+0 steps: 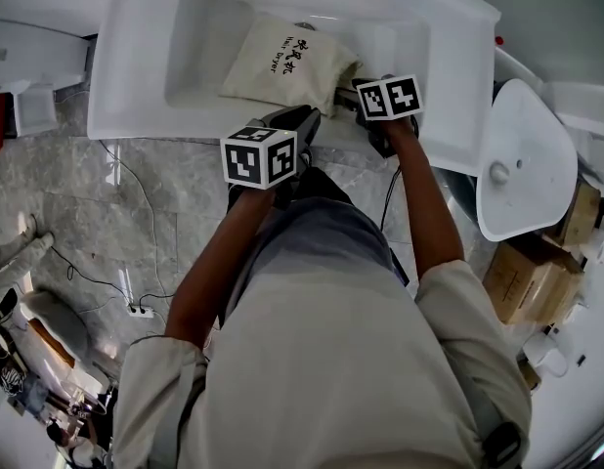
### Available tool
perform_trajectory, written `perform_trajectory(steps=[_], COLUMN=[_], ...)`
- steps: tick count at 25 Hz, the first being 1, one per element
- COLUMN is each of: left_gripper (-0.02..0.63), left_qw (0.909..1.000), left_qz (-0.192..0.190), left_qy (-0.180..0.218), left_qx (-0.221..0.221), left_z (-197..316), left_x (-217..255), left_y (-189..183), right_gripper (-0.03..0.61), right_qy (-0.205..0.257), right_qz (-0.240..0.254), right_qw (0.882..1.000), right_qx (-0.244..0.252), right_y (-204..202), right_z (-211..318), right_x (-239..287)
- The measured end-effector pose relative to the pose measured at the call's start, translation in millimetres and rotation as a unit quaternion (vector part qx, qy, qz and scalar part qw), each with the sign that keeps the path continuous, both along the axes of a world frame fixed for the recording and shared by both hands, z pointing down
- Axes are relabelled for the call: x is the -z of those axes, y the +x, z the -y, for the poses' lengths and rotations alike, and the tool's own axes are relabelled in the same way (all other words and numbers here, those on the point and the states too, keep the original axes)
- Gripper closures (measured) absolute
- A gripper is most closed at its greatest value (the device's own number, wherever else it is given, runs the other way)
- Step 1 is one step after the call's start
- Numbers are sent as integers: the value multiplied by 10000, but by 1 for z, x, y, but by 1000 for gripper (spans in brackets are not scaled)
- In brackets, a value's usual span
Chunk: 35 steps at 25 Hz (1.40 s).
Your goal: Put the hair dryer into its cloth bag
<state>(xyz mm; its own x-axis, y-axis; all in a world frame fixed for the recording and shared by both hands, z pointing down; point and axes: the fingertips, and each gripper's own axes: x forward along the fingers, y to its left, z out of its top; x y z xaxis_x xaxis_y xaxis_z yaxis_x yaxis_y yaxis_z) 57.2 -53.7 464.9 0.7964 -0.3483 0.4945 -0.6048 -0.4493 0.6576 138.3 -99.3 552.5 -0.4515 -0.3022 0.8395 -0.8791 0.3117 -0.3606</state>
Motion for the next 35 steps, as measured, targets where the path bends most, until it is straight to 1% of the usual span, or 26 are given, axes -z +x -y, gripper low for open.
perform_trajectory(steps=[3, 7, 11, 16, 21, 26, 29, 31, 35], left_gripper=[555, 557, 566, 571, 577, 583, 583, 584, 584], left_qw=[10000, 10000, 10000, 9997, 9993, 9987, 9982, 9979, 9957], left_qz=[-4, -9, -31, -85, -128, -133, -188, -143, 131], left_qy=[20, -3, 87, 228, 337, 490, 542, 615, 902], left_qx=[-10, 7, -34, -4, 60, 108, 159, 167, 144], left_z=[-3, -5, -6, -7, -10, -8, -8, -8, -8], left_x=[2, 4, 11, 23, 34, 46, 52, 54, 60], left_y=[-3, -3, -1, -2, -2, -3, -4, -5, -11], right_gripper=[341, 341, 342, 342, 359, 368, 376, 387, 407], right_qy=[123, 229, 352, 437, 659, 789, 913, 995, 1158], right_qz=[112, 191, 330, 863, 891, 1202, 1193, 1181, 1274], right_qw=[9998, 9995, 9987, 9946, 9931, 9880, 9871, 9865, 9827], right_qx=[-100, -77, -140, -383, -375, -572, -559, -546, -679], right_y=[3, 6, 6, 3, 6, 3, 2, 3, 6], right_z=[-5, -13, -18, -24, -33, -38, -40, -41, -40], right_x=[10, 19, 31, 50, 68, 89, 98, 104, 116])
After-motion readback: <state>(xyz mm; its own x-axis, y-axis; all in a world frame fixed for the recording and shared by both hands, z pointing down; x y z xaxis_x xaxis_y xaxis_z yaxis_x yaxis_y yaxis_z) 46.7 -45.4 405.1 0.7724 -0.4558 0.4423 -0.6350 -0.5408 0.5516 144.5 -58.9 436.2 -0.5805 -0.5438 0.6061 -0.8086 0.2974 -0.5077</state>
